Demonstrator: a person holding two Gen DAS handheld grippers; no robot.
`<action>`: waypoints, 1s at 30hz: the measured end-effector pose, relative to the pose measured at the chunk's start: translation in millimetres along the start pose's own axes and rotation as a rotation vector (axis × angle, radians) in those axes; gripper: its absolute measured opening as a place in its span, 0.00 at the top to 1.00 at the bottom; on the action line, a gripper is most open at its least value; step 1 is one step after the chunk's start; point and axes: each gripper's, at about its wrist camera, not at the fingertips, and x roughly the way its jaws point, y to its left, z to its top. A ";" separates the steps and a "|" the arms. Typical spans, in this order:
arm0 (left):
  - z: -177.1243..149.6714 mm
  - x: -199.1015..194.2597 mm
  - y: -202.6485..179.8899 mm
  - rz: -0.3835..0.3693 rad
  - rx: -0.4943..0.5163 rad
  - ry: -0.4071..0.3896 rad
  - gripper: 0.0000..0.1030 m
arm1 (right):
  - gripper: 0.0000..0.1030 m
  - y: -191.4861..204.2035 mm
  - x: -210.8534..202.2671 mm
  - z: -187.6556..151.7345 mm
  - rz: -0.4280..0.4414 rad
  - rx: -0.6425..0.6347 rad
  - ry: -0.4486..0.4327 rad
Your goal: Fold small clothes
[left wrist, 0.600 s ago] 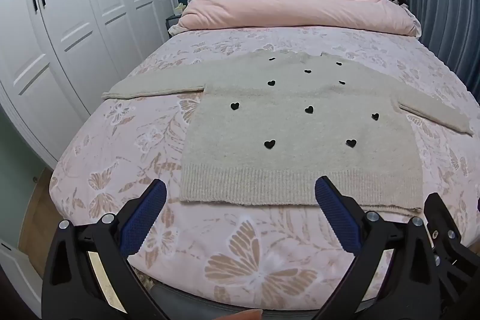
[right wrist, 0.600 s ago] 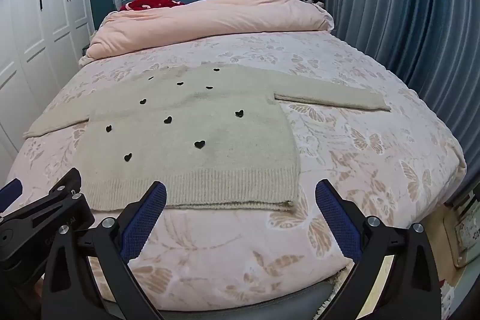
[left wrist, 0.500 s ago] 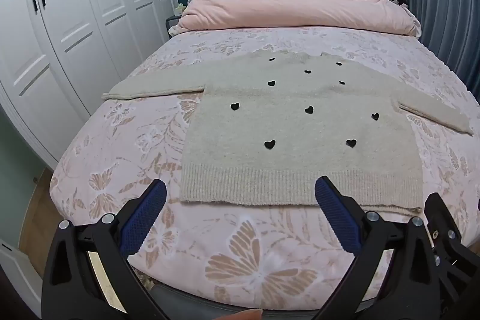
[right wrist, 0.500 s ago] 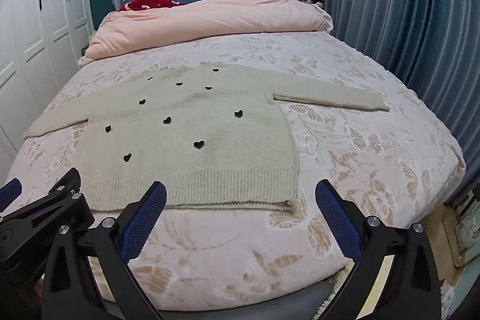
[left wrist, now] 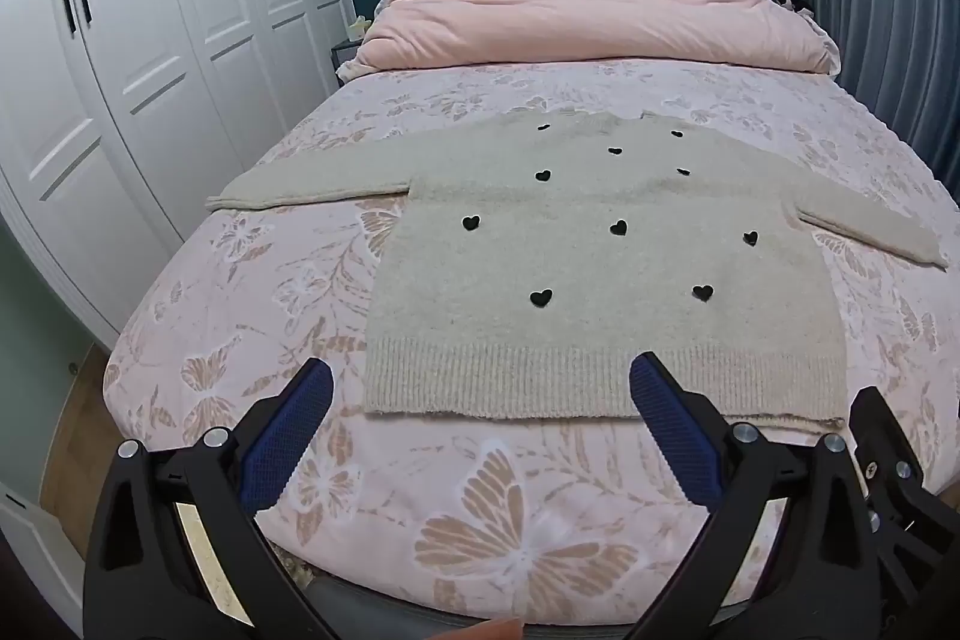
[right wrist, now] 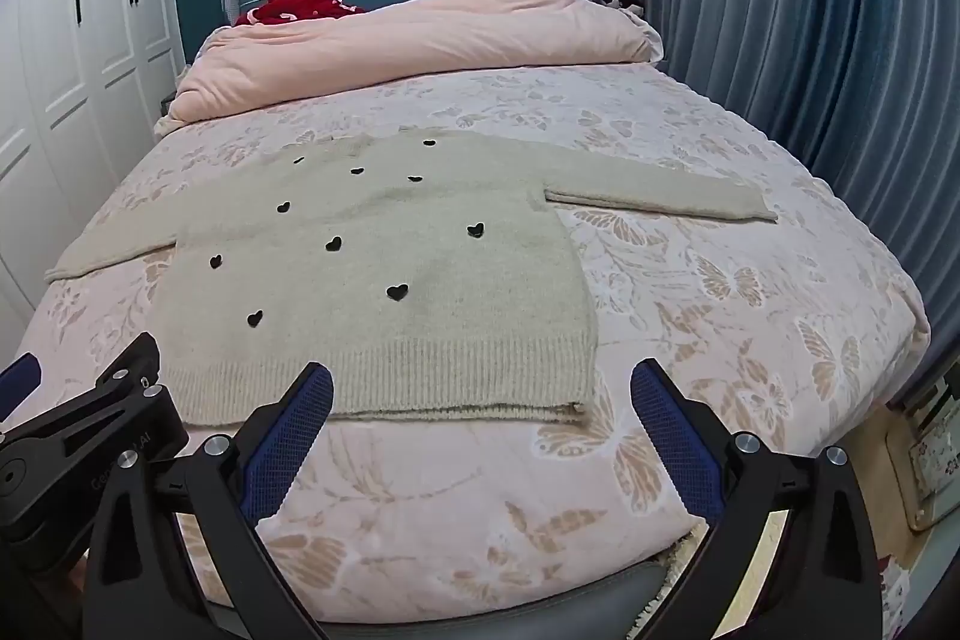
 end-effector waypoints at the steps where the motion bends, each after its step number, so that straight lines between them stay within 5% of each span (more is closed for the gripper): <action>1: -0.2 -0.3 -0.1 -0.001 -0.002 0.002 0.06 | 0.05 -0.6 -0.8 -0.3 -0.001 -0.003 -0.001; 30: 1.7 4.7 1.3 -0.003 -0.009 0.006 0.06 | 0.05 1.1 -4.5 -1.6 -0.017 0.004 -0.002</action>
